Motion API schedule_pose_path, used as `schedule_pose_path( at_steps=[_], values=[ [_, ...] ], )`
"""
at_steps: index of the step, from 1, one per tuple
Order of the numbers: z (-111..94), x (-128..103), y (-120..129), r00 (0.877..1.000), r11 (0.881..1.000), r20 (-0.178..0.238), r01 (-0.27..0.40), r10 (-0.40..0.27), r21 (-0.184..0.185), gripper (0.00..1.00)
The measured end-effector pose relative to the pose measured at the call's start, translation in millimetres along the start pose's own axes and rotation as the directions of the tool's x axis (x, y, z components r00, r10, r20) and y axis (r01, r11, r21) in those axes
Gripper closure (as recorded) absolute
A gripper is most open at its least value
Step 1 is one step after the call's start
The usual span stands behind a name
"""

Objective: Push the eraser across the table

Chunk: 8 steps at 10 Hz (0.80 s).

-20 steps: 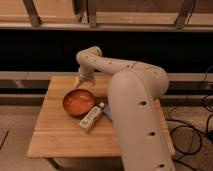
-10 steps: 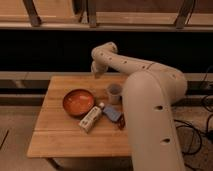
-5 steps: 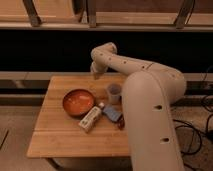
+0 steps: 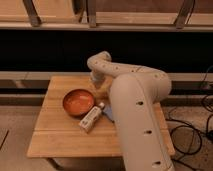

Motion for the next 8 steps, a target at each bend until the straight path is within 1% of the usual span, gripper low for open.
schedule_pose_path(
  at_steps=[2, 3, 4, 5, 7, 8],
  values=[
    [-3, -6, -33, 1.000, 0.996, 0.013, 0.015, -0.016, 0.084, 0.86],
    [-5, -7, -44, 1.000, 0.994, 0.023, 0.015, -0.018, 0.110, 0.86],
    [-8, -4, -60, 0.999, 0.990, 0.035, 0.004, -0.009, 0.140, 0.86],
    [-9, 2, -73, 0.999, 0.988, 0.046, -0.019, 0.013, 0.153, 0.86],
    [-10, 25, -99, 0.996, 0.982, 0.059, -0.082, 0.073, 0.171, 0.86],
    [-14, 40, -113, 0.992, 0.975, 0.065, -0.122, 0.112, 0.183, 0.86]
  ],
)
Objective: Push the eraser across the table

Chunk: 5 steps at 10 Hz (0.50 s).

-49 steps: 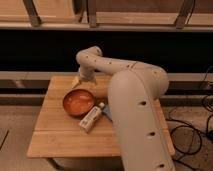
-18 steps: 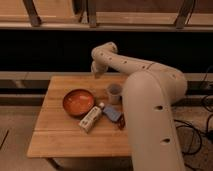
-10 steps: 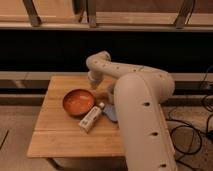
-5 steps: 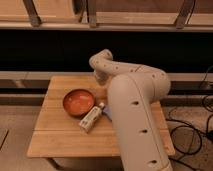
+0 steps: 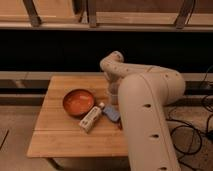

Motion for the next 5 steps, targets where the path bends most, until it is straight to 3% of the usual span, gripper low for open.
schedule_pose_path(
  at_steps=[2, 5],
  values=[
    [-6, 33, -35, 0.996, 0.995, -0.005, -0.090, 0.090, 0.038, 0.86],
    [-19, 70, -66, 0.983, 0.980, -0.011, -0.180, 0.182, 0.085, 0.86]
  ],
)
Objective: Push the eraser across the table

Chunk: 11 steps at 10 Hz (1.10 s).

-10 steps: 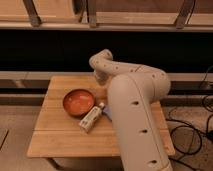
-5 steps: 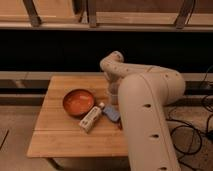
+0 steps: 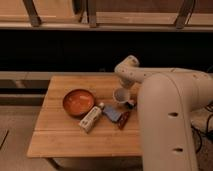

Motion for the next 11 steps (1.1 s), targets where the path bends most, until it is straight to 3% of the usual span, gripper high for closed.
schedule_pose_path(
  at_steps=[1, 3, 5, 8, 11],
  values=[
    [-3, 9, -1, 1.000, 1.000, -0.006, -0.016, 0.016, 0.002, 0.86],
    [-8, 23, 18, 0.999, 0.999, -0.016, -0.042, 0.041, -0.028, 0.86],
    [-5, 39, 49, 0.997, 0.992, -0.034, -0.079, 0.076, -0.094, 0.86],
    [12, 48, 93, 0.992, 0.970, -0.048, -0.125, 0.118, -0.207, 0.86],
    [33, 30, 132, 0.998, 0.942, 0.001, -0.064, 0.068, -0.329, 0.86]
  ],
)
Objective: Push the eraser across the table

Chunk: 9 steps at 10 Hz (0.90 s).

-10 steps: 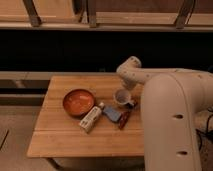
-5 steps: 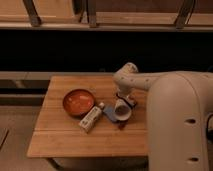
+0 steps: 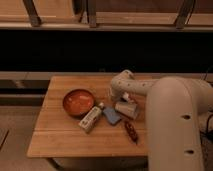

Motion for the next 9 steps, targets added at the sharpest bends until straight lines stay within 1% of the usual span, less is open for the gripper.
schedule_pose_path(
  at_steps=[1, 2, 3, 4, 5, 6, 7, 8, 9],
  values=[
    [10, -10, 9, 0.998, 0.998, 0.017, 0.055, -0.055, -0.040, 0.86],
    [14, -16, 7, 0.996, 0.994, 0.024, 0.092, -0.091, -0.054, 0.86],
    [15, -18, 0, 0.993, 0.992, 0.025, 0.113, -0.111, -0.059, 0.86],
    [13, -18, -14, 0.991, 0.989, 0.019, 0.135, -0.135, -0.053, 0.86],
    [9, -15, -32, 0.989, 0.989, 0.005, 0.146, -0.146, -0.038, 0.86],
    [6, -11, -44, 0.990, 0.989, -0.006, 0.143, -0.143, -0.026, 0.86],
    [-3, -4, -63, 0.991, 0.991, -0.021, 0.133, -0.133, -0.002, 0.86],
    [-15, 3, -84, 0.992, 0.992, -0.031, 0.120, -0.119, 0.034, 0.86],
    [-28, 7, -105, 0.994, 0.992, -0.030, 0.108, -0.106, 0.069, 0.86]
  ],
)
